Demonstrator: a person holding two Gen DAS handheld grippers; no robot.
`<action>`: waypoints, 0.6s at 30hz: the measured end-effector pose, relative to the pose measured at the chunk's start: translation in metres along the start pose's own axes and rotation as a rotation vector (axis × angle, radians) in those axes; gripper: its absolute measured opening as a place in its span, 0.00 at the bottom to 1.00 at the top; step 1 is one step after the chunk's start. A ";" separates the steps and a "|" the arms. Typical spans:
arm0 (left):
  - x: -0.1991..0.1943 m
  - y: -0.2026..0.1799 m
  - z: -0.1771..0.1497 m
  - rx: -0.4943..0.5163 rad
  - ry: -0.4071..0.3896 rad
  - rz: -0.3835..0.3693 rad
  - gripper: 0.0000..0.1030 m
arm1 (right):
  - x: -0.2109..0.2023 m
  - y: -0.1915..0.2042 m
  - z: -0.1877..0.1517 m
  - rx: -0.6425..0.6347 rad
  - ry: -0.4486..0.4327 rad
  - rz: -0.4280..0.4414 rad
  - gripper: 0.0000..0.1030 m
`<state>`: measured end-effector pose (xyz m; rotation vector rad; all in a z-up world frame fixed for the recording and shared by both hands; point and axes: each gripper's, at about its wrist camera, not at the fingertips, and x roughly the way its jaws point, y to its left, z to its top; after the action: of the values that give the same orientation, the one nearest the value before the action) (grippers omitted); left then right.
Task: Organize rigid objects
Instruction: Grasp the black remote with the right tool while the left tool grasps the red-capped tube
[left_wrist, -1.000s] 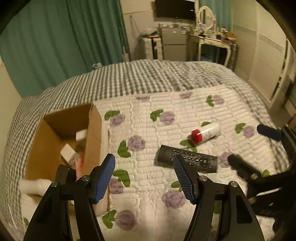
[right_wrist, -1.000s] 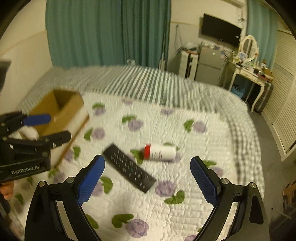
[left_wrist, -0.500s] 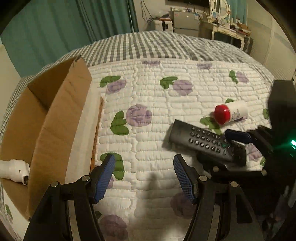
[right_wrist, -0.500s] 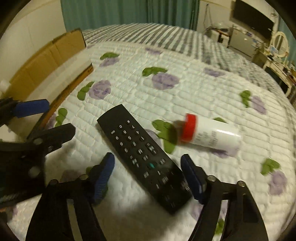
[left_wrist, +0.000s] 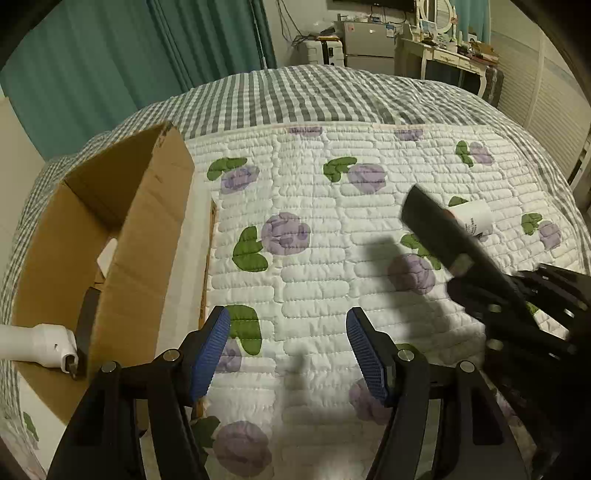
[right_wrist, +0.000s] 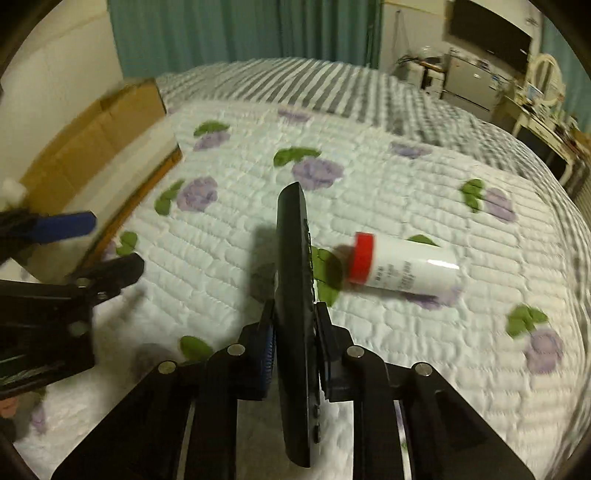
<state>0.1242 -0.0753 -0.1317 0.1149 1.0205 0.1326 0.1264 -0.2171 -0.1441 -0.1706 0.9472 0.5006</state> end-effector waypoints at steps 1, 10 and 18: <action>-0.002 -0.002 0.001 0.003 -0.004 -0.007 0.66 | -0.008 -0.001 -0.001 0.014 -0.015 0.002 0.18; -0.007 -0.059 0.022 0.147 -0.046 -0.128 0.66 | -0.087 -0.043 -0.004 0.168 -0.188 -0.091 0.18; 0.030 -0.114 0.047 0.244 -0.053 -0.180 0.66 | -0.070 -0.096 -0.015 0.284 -0.190 -0.193 0.18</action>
<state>0.1859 -0.1848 -0.1505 0.2467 0.9863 -0.1590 0.1278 -0.3293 -0.1036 0.0424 0.7965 0.1970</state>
